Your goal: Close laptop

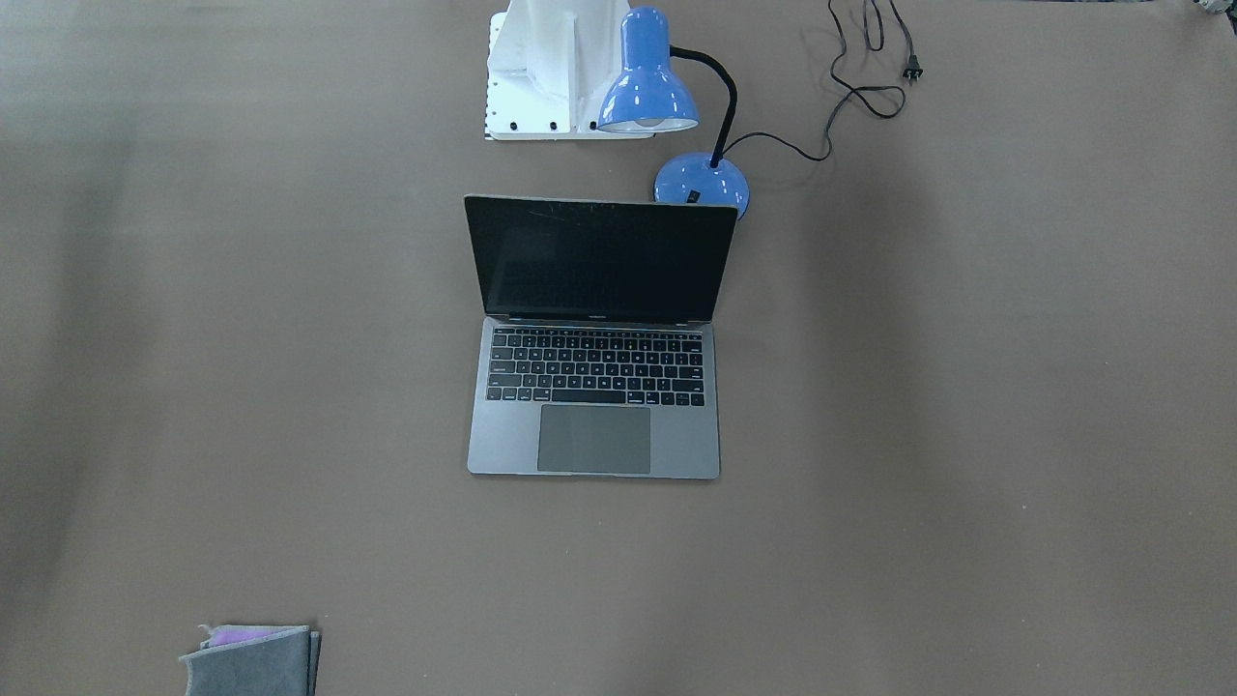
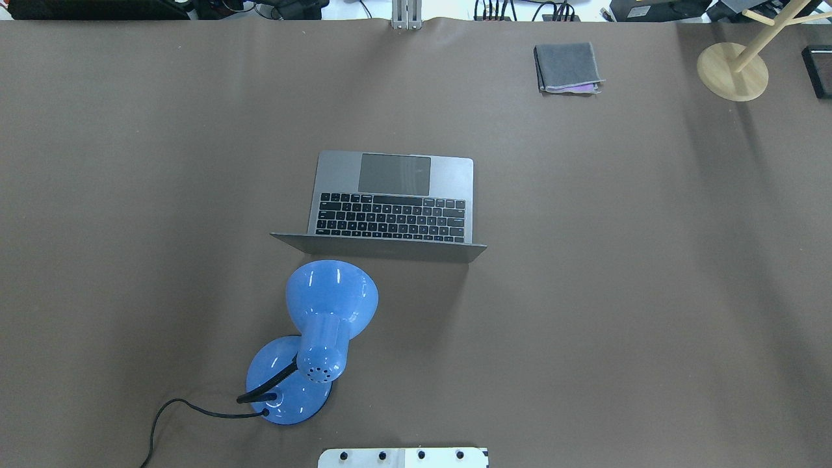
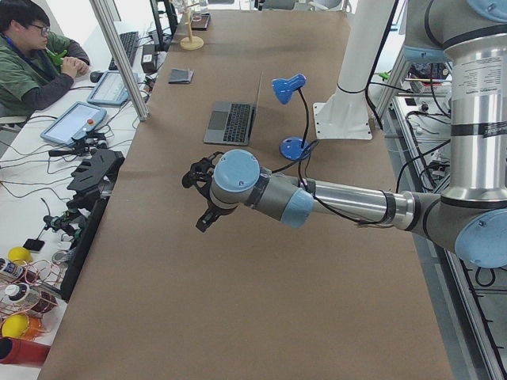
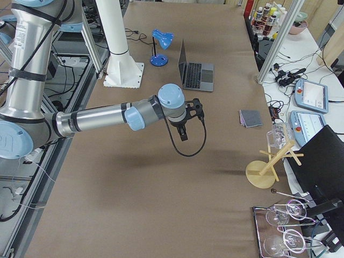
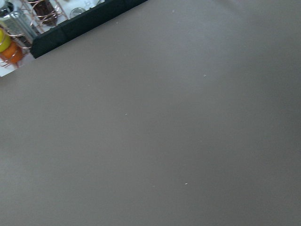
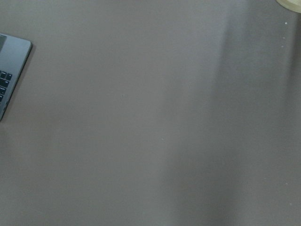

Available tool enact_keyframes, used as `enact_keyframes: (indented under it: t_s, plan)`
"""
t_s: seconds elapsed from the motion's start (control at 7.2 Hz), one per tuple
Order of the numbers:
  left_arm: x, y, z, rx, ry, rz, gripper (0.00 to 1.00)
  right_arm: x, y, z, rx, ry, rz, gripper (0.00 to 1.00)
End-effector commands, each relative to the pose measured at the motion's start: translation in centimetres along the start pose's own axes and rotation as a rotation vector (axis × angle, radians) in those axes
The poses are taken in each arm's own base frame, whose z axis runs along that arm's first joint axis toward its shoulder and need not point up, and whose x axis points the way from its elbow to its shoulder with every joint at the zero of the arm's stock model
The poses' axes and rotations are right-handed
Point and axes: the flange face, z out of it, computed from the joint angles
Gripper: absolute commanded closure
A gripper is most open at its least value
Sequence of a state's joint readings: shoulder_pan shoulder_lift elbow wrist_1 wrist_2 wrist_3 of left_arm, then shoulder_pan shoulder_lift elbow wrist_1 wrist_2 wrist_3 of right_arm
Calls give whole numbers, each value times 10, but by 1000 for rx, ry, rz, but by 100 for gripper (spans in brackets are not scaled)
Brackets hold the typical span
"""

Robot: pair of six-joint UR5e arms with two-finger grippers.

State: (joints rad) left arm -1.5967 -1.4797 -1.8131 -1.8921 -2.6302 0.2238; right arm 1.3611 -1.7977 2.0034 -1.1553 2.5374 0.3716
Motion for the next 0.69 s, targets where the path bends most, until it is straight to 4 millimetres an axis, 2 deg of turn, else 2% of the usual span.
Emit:
enact_keyframes:
  t_s: [0.0, 0.14, 0.28, 0.56]
  plan:
    - [50, -27, 46, -3, 126, -101, 2, -63, 2, 49, 49, -56, 90, 2]
    - [81, -36, 73, -13, 177, -139, 2, -99, 10, 84, 88, -65, 140, 2]
    - [113, -47, 97, -31, 234, -161, 3, -131, 16, 110, 98, -87, 173, 2]
    - [172, -63, 139, -67, 318, -193, 3, -200, 38, 134, 101, -130, 225, 9]
